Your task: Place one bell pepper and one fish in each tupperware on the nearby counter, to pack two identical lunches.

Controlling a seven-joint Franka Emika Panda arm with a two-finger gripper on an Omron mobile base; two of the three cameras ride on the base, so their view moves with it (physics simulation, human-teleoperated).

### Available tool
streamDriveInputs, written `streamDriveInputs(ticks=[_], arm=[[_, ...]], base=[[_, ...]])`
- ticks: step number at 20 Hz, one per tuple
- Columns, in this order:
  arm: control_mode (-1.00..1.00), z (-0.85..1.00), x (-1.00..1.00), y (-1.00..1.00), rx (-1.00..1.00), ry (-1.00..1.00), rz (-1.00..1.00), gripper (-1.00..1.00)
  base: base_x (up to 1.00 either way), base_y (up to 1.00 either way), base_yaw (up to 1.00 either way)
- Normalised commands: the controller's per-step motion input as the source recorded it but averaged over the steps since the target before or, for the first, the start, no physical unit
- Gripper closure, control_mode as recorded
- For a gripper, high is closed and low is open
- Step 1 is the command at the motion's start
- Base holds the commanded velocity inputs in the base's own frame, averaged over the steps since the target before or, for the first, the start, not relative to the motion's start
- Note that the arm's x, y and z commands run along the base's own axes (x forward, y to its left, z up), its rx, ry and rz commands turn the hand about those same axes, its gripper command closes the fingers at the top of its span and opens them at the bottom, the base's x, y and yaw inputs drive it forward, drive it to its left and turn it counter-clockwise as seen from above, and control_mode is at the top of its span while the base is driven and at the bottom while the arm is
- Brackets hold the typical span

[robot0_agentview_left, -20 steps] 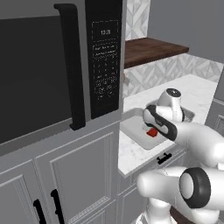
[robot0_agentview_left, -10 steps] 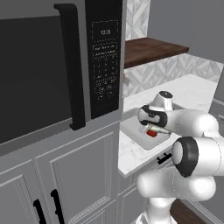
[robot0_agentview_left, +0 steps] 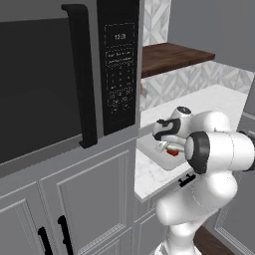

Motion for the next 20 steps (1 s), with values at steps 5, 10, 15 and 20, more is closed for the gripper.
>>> streamDriveInputs(ticks=[5, 10, 15, 20], arm=[[-1.00, -0.37, 0.22, 0.00, 0.00, 0.02, 0.05, 1.00], [-1.00, -0.31, 0.16, 0.01, 0.00, 0.01, 0.05, 1.00], [-1.00, -0.30, 0.08, 0.15, 0.00, 0.03, 0.06, -1.00], [-1.00, -0.24, 0.00, 0.04, 0.00, 0.00, 0.06, -1.00]], base=[[0.00, 0.00, 0.00], [0.00, 0.00, 0.00], [0.00, 0.00, 0.00], [0.00, 0.00, 0.00]])
